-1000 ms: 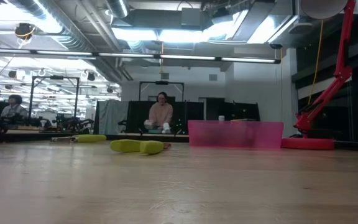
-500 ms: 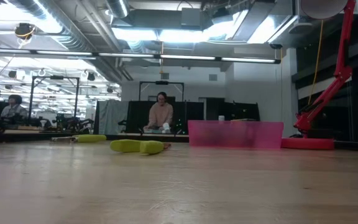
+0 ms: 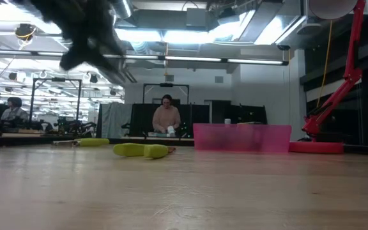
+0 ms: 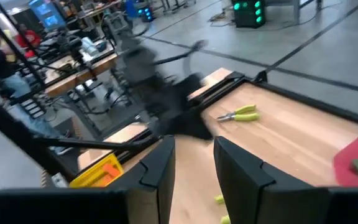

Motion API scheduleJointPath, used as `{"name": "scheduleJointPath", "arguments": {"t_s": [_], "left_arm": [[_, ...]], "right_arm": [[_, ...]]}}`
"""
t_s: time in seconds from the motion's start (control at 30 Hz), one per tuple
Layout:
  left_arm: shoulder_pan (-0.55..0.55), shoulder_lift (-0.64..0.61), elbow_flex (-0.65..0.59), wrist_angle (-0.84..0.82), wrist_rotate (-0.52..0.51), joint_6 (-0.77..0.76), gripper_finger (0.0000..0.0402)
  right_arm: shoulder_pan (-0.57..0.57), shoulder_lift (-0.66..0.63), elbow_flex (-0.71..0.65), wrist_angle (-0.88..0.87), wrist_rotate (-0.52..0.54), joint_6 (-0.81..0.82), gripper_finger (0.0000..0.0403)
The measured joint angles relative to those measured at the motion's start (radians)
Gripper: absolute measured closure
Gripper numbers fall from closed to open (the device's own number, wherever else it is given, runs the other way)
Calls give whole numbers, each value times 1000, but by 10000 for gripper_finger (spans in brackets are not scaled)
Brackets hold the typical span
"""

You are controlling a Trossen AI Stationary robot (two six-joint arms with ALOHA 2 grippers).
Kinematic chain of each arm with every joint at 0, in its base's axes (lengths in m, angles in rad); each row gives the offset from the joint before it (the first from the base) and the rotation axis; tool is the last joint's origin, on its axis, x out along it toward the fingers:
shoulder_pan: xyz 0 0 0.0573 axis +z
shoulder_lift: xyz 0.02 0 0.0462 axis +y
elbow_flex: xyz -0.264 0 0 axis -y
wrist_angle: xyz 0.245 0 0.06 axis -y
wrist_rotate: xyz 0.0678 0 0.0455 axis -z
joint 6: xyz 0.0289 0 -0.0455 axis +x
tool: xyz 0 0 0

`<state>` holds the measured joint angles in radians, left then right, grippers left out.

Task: Pick & Place School Supplies
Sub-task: Put the light green hole puncher into the black bin

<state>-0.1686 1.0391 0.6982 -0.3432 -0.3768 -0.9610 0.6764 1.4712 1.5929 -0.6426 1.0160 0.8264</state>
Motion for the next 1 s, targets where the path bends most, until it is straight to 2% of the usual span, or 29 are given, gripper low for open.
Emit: {"name": "scheduleJointPath", "arguments": {"t_s": [0.13, 0.27, 0.4, 0.53, 0.73, 1.0], "left_arm": [[269, -47, -25, -131, 125, 97, 248], [527, -35, -25, -211, 317, 252, 249], [695, 13, -24, -270, 410, 393, 249], [780, 69, -24, -279, 375, 467, 249], [851, 189, 15, -282, 159, 505, 249], [911, 421, 97, -286, 138, 590, 249]], "right_arm": [[9, 0, 0, 7, -57, 28, 289], [22, 0, 0, 37, -67, 30, 289], [26, 0, 0, 63, -68, 29, 289], [26, 0, 0, 78, -79, 29, 289], [26, 0, 0, 85, -82, 41, 289], [26, 0, 0, 84, -82, 63, 289]]}}
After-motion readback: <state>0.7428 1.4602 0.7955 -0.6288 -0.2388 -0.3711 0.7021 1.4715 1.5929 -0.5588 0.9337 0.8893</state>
